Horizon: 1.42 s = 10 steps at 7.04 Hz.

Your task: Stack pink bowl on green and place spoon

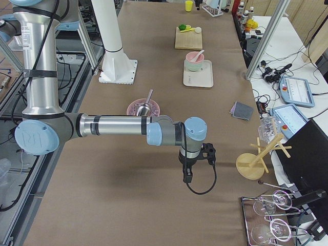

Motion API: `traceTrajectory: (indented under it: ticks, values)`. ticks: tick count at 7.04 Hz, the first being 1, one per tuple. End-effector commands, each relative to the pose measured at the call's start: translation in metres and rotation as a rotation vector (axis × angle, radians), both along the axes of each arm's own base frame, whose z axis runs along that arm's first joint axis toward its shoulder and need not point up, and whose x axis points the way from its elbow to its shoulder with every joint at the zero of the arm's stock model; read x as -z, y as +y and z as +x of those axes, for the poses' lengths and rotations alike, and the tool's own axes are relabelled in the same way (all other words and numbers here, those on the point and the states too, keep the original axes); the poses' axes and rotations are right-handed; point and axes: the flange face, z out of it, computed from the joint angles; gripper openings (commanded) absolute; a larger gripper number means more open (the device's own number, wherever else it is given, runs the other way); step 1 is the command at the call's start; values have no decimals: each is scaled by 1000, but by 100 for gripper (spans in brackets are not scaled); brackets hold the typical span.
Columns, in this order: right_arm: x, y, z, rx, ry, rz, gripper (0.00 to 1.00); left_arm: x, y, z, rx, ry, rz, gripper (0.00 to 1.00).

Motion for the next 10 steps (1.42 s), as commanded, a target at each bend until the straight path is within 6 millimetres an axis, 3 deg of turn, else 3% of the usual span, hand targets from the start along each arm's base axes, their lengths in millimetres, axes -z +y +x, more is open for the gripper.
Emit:
traceTrajectory:
  ticks: [1, 2, 3, 4, 5, 6, 10]
  values:
    - [-1, 0, -1, -1, -10, -8, 100, -98, 62, -94, -76, 23, -19, 98]
    - [-1, -1, -1, -1, -10, -8, 100, -130, 93, -112, -56, 45, -78, 98]
    - [0, -1, 0, -1, -6, -5, 100, -161, 111, -117, -44, 31, -142, 98]
    - [-1, 2, 0, -7, 1, -9, 100, -175, 111, -157, 47, 54, -175, 98]
    - [2, 0, 0, -11, 2, -7, 100, -174, 117, -155, 48, 145, -198, 98]
    - [4, -2, 1, -11, 12, -2, 100, -193, 134, -156, 54, 159, -235, 98]
    - [14, 2, 2, -11, 22, 23, 100, -194, 143, -157, 53, 140, -232, 98]
